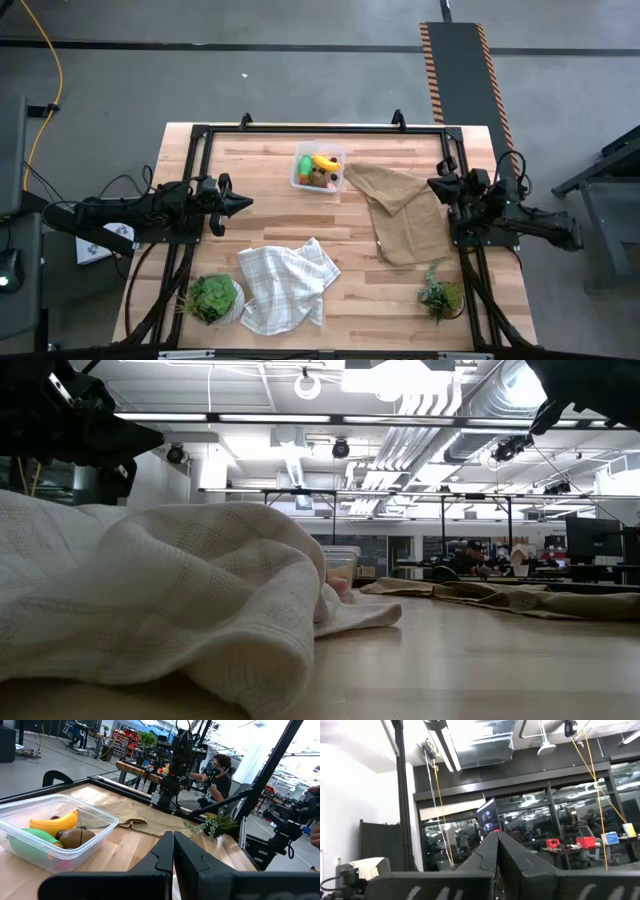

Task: Pick and placing Produce into tupperware
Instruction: Return to Home Position

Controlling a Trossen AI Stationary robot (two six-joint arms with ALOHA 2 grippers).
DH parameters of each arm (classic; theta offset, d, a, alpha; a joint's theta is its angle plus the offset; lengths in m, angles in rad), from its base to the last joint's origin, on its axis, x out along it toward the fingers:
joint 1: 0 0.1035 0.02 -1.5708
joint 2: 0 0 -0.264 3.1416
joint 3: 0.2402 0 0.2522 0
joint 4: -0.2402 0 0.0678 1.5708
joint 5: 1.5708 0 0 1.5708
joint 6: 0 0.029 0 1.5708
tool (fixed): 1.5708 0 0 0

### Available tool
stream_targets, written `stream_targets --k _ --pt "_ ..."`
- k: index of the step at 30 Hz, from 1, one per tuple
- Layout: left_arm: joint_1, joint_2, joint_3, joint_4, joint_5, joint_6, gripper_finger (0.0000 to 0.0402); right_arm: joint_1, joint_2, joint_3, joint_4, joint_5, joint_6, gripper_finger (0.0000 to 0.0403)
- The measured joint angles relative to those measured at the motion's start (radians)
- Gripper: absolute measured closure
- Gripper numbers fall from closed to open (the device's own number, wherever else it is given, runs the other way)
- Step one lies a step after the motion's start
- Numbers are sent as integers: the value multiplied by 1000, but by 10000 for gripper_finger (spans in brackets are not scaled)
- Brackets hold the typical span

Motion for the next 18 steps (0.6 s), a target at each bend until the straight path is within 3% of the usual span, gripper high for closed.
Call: stream_targets --k 18 --pt "0 0 0 0 0 0 401 26 -1 -34 54 38 -152 403"
